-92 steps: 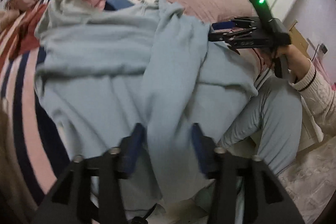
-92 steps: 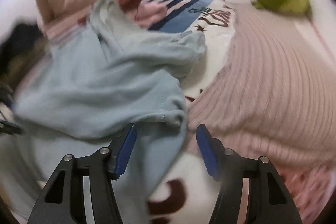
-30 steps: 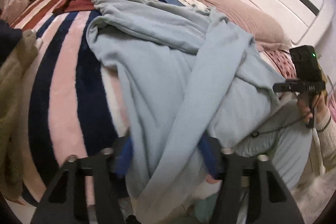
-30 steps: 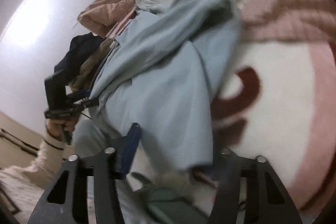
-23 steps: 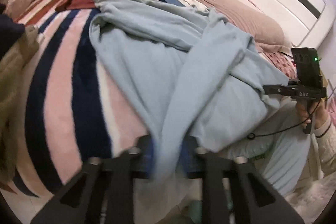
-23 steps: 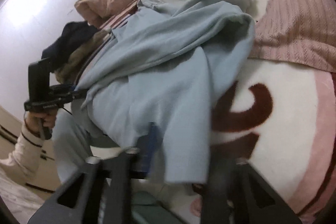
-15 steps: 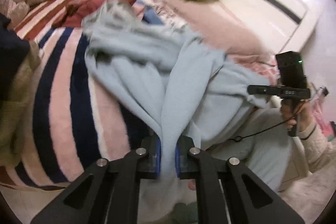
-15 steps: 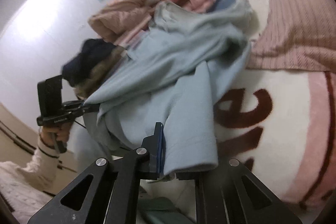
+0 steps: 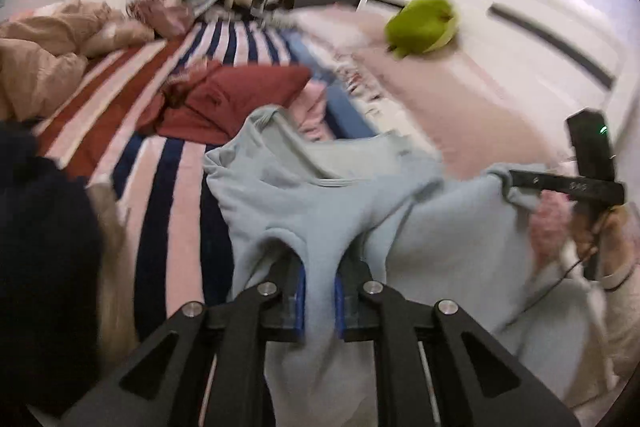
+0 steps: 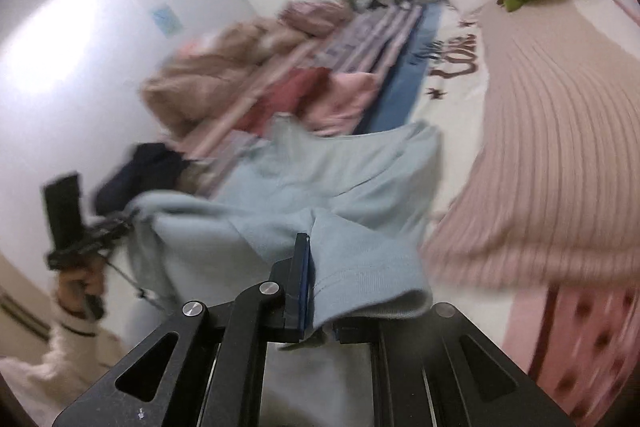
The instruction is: Fold small clothes
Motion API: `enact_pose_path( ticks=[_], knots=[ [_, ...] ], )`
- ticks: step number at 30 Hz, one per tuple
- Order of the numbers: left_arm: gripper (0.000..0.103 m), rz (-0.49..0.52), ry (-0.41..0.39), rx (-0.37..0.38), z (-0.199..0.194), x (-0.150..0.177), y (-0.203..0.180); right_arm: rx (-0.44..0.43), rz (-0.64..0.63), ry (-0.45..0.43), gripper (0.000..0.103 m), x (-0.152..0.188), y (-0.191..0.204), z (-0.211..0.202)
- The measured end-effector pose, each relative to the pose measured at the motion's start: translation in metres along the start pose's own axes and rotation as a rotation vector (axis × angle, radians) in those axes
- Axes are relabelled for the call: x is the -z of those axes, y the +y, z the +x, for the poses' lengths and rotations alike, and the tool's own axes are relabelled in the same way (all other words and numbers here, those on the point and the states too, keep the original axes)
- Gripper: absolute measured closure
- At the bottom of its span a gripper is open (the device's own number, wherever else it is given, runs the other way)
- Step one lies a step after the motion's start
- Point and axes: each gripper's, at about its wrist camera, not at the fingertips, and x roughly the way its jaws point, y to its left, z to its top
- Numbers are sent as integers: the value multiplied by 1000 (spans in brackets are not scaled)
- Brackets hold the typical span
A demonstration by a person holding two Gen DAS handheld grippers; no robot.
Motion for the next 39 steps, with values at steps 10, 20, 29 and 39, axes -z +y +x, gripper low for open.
enact_pose_path(
  ticks=[10, 20, 29, 39],
  knots=[
    [35, -27, 100, 41, 57, 7, 25, 26, 29, 121, 51, 5, -37, 43],
    [32, -60, 205, 115, 17, 92, 8, -101, -6, 286, 46, 109, -13, 4],
    [96, 76, 58, 44, -30, 61, -28, -94, -88, 98, 102, 77, 28, -3],
    [72, -158, -146, -168, 40, -98, 53, 197, -11, -135, 101, -107, -24, 33]
  ],
)
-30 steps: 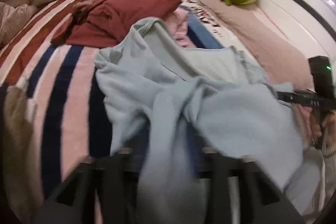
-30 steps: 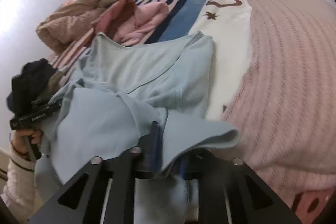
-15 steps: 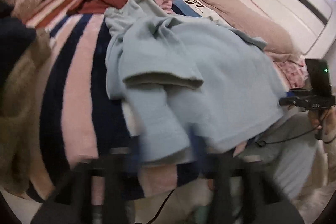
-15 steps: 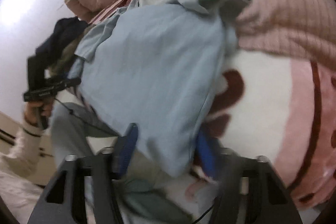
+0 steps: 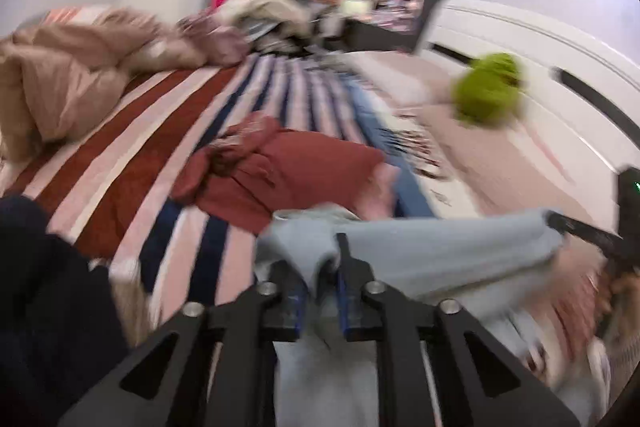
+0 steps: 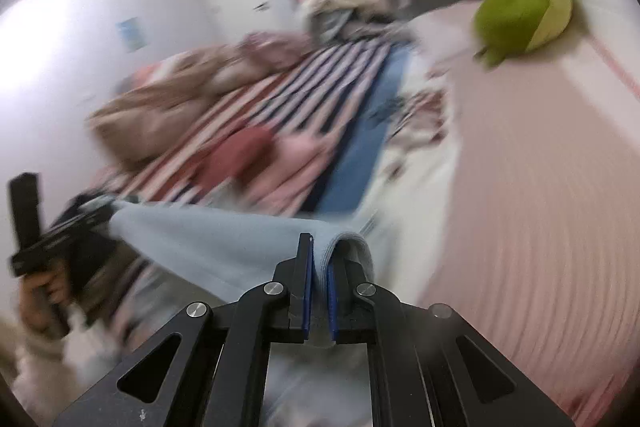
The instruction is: Fold small clothes
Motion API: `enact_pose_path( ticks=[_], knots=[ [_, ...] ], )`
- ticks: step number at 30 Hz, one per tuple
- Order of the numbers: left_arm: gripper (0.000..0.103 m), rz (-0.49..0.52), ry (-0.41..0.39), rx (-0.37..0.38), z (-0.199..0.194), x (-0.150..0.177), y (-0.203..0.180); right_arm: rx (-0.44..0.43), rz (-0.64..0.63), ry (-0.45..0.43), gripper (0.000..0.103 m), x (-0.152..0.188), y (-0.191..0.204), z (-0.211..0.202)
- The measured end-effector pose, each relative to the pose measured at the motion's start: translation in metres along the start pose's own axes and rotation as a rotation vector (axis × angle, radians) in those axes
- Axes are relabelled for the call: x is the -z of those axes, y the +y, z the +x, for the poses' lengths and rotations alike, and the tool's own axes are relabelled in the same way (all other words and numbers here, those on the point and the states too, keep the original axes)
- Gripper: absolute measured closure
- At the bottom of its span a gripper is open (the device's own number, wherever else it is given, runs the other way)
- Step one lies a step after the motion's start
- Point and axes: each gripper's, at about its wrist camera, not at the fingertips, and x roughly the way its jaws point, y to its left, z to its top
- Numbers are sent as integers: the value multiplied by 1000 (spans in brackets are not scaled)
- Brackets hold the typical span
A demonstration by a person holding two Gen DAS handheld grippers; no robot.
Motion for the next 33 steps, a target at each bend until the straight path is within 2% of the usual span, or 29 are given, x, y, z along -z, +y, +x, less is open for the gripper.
enact_pose_path(
  ticks=[1, 3, 4, 5, 6, 7, 9, 10, 11, 13, 14, 15, 16, 17, 18, 19, 21, 23, 25, 28, 29, 30, 31, 33],
  knots=[
    [63, -17, 48, -52, 30, -7, 5, 39, -4, 41, 99, -7, -6, 19],
    [58, -17, 83, -63, 44, -5, 10, 93, -11, 76, 93, -9, -17, 35],
    [55, -6, 81, -31, 38, 2, 12, 75, -2, 61, 81, -3, -21, 29],
    [40, 14, 71, 4, 27, 12, 13, 44, 13, 39, 54, 5, -24, 18],
    [26, 34, 78, 22, 18, 21, 15, 32, 18, 30, 40, 15, -27, 7],
    [26, 46, 88, 37, 10, 29, 16, 14, 12, 34, 33, 27, -27, -4],
    [26, 60, 133, 80, 0, 52, 15, -51, -2, 68, 34, 53, -22, -19],
    [26, 61, 164, 106, -2, 68, 15, -107, 2, 116, 35, 70, -19, -21],
    [26, 63, 180, 116, -3, 75, 14, -117, 8, 157, 35, 83, -14, -16],
    [26, 80, 232, 110, 4, 100, 7, -82, 14, 247, 35, 111, -6, -2],
    [32, 86, 247, 90, 10, 110, 4, -63, 5, 260, 35, 121, -2, 4],
    [58, 84, 260, 73, 15, 119, 2, -48, -6, 258, 37, 131, 0, 9],
    [72, 74, 272, 74, 17, 127, 1, -48, 1, 234, 53, 138, 2, 12],
    [86, 65, 263, 76, 15, 132, 1, -69, 25, 215, 77, 142, 2, 12],
    [94, 62, 252, 88, 10, 134, -1, -103, 49, 208, 90, 143, 1, 12],
    [94, 66, 238, 106, 0, 136, -2, -108, 51, 202, 97, 144, 2, 9],
    [95, 86, 187, 129, -26, 138, -1, -101, -1, 185, 99, 146, 9, -1],
    [95, 101, 177, 179, -51, 144, 1, -146, 6, 197, 100, 151, 10, -20],
    [95, 99, 205, 223, -68, 156, 4, -210, 36, 219, 100, 163, 12, -40],
    [90, 95, 284, 216, -69, 176, 8, -234, 44, 272, 99, 179, 15, -51],
    [73, 98, 305, 207, -65, 180, 9, -220, 33, 285, 96, 180, 16, -50],
    [49, 95, 299, 198, -65, 180, 11, -202, 15, 289, 95, 179, 17, -48],
    [40, 82, 271, 186, -63, 176, 14, -182, 1, 280, 94, 176, 17, -48],
    [27, 35, 224, 201, -59, 161, 18, -155, -6, 246, 79, 164, 16, -48]
  ],
)
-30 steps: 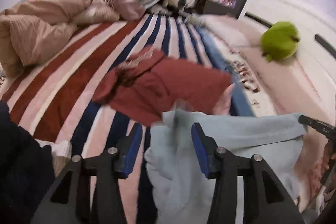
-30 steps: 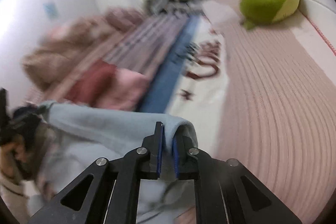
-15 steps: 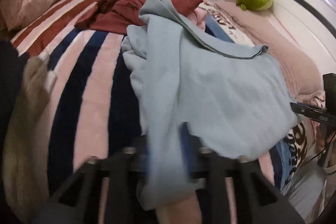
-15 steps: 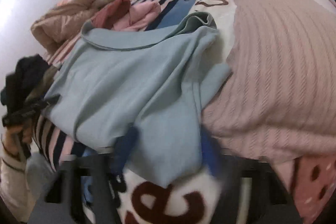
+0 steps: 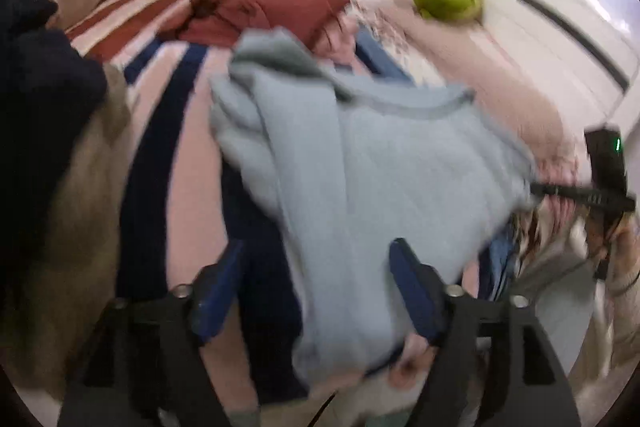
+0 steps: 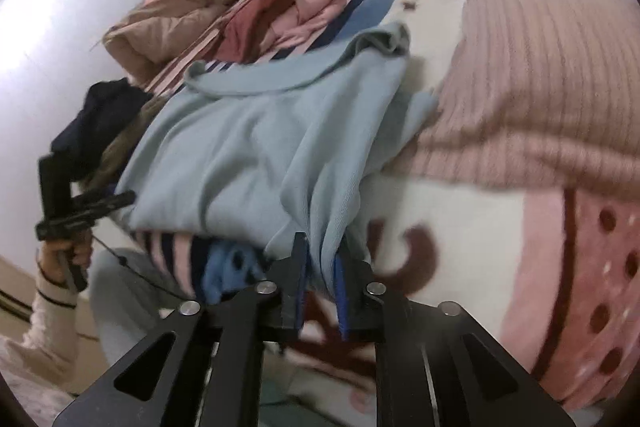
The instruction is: Fold small clothes
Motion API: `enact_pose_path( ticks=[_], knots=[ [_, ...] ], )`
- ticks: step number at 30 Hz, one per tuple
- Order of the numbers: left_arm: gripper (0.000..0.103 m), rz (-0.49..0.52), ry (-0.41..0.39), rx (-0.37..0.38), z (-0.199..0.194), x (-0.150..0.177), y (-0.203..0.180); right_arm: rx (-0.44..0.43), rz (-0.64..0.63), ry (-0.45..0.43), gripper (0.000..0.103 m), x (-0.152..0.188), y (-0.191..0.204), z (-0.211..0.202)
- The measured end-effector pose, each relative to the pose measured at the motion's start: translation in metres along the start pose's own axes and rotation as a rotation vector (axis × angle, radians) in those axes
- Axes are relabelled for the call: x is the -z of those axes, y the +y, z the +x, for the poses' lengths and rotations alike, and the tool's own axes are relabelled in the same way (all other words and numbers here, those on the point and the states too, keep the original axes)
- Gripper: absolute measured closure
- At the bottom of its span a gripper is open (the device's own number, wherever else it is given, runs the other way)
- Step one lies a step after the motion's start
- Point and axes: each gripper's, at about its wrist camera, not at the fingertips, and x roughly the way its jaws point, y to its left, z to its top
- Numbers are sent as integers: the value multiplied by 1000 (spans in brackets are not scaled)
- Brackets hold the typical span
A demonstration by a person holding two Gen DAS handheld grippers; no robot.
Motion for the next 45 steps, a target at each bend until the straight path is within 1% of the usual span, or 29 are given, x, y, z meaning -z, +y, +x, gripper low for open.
enact_pose_path(
  ticks=[2, 3, 7, 10, 12, 13, 14, 15, 16, 17, 18, 20, 21, 22, 23, 26, 27, 28, 29, 30, 32, 34, 36, 37, 38, 40, 41, 43, 45],
  knots=[
    [17, -26, -30, 21, 7, -21, 3, 28, -32, -43, 40, -20, 2, 1],
    [17, -39, -34, 3, 14, -32, 5, 36, -45, -43, 35, -24, 2, 1],
    [17, -50, -8, -103, 56, -66, 18, 65, -65, -1, 30, -58, -7, 38],
    [22, -77, -1, -99, 72, -74, 27, 31, -24, 58, 28, -68, -20, 67],
    [53, -79, 0, -68, 74, -74, 25, -16, -1, 55, 26, -69, -23, 75],
    [61, -75, 3, -46, 74, -75, 21, -36, 6, 48, 28, -71, -22, 76],
    [83, -65, 1, -19, 73, -77, 17, -71, 13, 44, 43, -72, -22, 75],
    [87, -58, -3, 12, 70, -77, 13, -142, 30, 47, 56, -73, -22, 74],
    [87, -45, -17, 44, 65, -79, 9, -178, 39, 50, 81, -72, -22, 72],
    [87, -29, -21, 67, 61, -81, 6, -194, 42, 49, 90, -72, -23, 70],
    [87, -24, -22, 78, 60, -81, 5, -192, 41, 45, 90, -72, -22, 69],
    [82, -45, 26, 10, 66, -81, 14, -147, 34, 58, 86, -70, -24, 72],
    [66, -48, 50, -36, 70, -81, 19, -111, 24, 73, 81, -70, -25, 74],
    [55, -43, 59, -66, 70, -81, 21, -90, 11, 79, 74, -72, -23, 74],
    [44, -27, 51, -96, 67, -81, 20, -73, -12, 76, 71, -74, -21, 69],
    [32, 12, -30, -147, 41, -88, 13, 45, -131, -6, 61, -84, -8, 43],
    [32, -2, -55, -140, 34, -92, 12, 54, -156, -30, 63, -89, -5, 36],
    [33, -21, -86, -112, 26, -98, 10, 43, -162, -42, 76, -96, -3, 33],
    [45, -22, -107, -84, 22, -101, 7, 33, -162, -44, 98, -101, -2, 34],
    [60, -15, -124, -37, 17, -104, 3, 33, -167, -45, 98, -106, 1, 35],
    [68, 30, -91, 29, 18, -111, -10, 100, -212, -75, 98, -113, 10, 35],
    [68, 79, -49, 58, 26, -113, -20, 211, -239, -116, 98, -116, 16, 34],
    [68, 114, 8, 82, 37, -110, -28, 320, -249, -174, 89, -116, 21, 27],
    [68, 119, 28, 97, 41, -108, -31, 332, -253, -185, 76, -116, 22, 26],
    [68, 124, 54, 117, 46, -105, -33, 318, -259, -187, 72, -117, 23, 23],
    [68, 136, 127, 144, 60, -100, -36, 216, -271, -169, 72, -118, 26, 21],
    [68, 148, 155, 135, 66, -97, -37, 158, -270, -138, 82, -120, 26, 24],
    [68, 177, 197, 68, 80, -95, -38, 77, -272, -25, 102, -122, 27, 42],
    [77, 169, 216, 18, 92, -97, -31, 76, -293, 122, 102, -119, 28, 71]
  ],
)
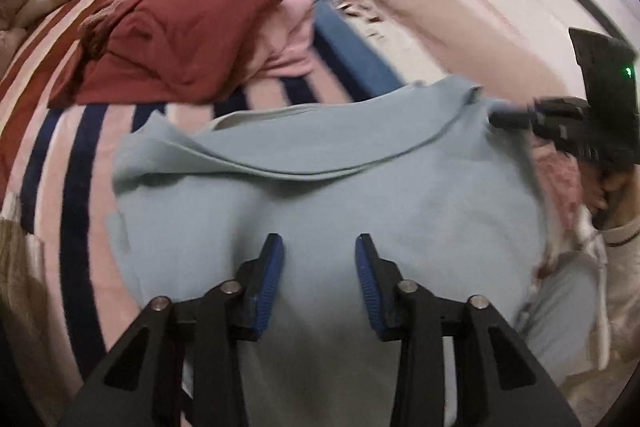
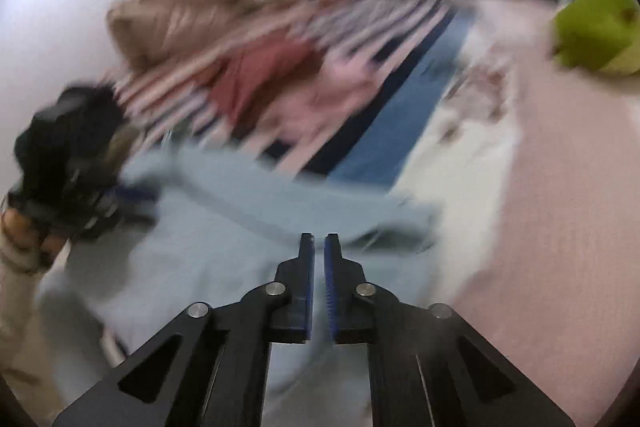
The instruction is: Fold small clothes
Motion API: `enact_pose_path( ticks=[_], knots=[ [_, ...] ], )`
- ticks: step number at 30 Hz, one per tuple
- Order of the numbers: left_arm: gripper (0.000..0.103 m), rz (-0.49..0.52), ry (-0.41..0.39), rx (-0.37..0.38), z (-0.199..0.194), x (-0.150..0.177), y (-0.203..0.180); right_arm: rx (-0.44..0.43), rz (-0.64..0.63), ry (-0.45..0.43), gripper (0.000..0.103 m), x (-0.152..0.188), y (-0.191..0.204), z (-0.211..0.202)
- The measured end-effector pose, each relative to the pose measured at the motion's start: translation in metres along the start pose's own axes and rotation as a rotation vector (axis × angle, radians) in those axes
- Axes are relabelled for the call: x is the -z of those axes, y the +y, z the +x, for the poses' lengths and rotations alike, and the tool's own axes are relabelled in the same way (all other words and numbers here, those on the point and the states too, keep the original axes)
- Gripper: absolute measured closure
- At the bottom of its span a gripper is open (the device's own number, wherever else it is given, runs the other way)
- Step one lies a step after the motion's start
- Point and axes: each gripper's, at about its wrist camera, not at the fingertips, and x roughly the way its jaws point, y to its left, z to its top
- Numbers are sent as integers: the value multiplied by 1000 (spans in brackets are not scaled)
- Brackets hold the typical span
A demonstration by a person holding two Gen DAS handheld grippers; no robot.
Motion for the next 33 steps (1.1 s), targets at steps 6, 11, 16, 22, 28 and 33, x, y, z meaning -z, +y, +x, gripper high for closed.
enact_pose_path(
  ticks=[6, 11, 16, 22, 28, 33],
  knots=[
    [99, -90, -44, -55, 11, -25, 31, 72, 78, 45, 103, -25, -27, 48],
    [82, -307, -182, -220, 5, -56, 80, 207, 181, -44, 103, -60, -63, 47],
    [46, -269, -263, -161, -44, -22, 65, 123, 190, -79, 87, -36, -59, 10],
    [39, -189, -240, -96, -77, 54, 17, -18, 198, -67, 39, 45, -23, -34],
    [82, -141, -200, -99, -52, 98, -14, 3, 170, -96, 80, 96, 8, -26],
    [100, -99, -276, -140, -83, 112, -25, 45, 126, -156, 98, 114, 24, -47]
  ],
)
